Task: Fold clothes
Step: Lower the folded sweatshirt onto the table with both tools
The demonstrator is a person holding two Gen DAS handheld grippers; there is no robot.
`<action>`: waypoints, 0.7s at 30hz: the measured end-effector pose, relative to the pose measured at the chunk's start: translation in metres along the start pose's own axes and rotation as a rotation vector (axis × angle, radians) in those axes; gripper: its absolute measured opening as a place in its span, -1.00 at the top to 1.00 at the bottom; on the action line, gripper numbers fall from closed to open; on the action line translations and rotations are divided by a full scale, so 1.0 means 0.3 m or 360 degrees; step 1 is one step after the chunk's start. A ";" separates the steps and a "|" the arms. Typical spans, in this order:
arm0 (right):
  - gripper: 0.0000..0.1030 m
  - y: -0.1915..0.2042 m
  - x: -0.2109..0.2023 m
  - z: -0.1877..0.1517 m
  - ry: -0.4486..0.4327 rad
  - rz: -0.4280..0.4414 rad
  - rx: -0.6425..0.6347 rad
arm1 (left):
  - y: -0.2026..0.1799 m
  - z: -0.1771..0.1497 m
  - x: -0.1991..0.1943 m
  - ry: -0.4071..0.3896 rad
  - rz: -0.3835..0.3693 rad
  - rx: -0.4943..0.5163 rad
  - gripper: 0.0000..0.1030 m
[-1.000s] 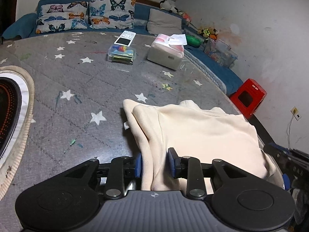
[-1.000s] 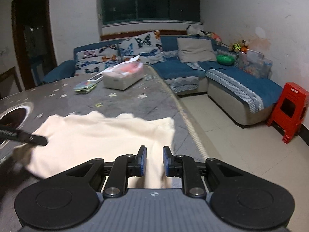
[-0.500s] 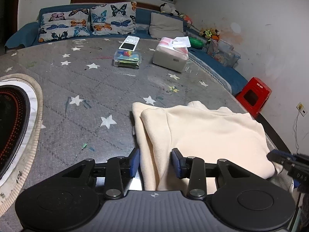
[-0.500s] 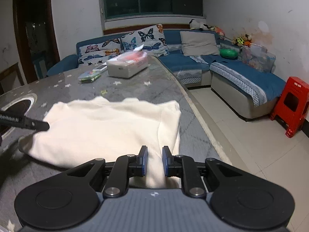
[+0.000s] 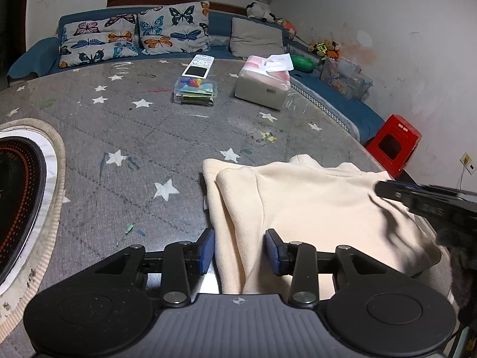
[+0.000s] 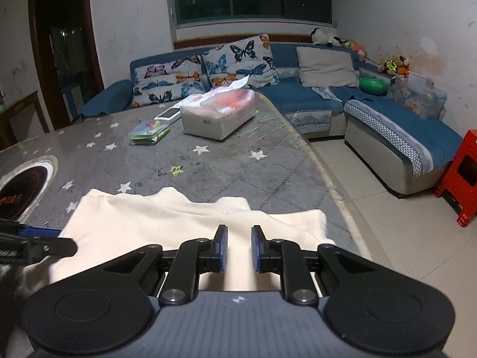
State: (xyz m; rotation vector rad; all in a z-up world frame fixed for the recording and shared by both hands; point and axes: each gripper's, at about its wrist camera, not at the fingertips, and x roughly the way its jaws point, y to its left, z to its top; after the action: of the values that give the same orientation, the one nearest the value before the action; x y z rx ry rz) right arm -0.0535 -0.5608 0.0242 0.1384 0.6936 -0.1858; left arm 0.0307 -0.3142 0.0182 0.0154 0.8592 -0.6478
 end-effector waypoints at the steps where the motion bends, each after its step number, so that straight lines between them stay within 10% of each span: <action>1: 0.69 0.005 0.018 0.002 0.0012 -0.0004 -0.0003 | 0.000 0.001 0.000 0.0001 0.0000 0.0004 0.19; 21: 0.00 0.113 -0.160 -0.121 -0.0037 0.0042 -0.0087 | -0.011 -0.040 -0.063 -0.0043 0.0035 0.0081 0.08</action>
State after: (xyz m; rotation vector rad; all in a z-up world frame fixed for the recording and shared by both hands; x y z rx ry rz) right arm -0.1049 -0.5152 0.0297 0.0931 0.6727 -0.1429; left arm 0.0115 -0.3038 0.0244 0.0619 0.8153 -0.6479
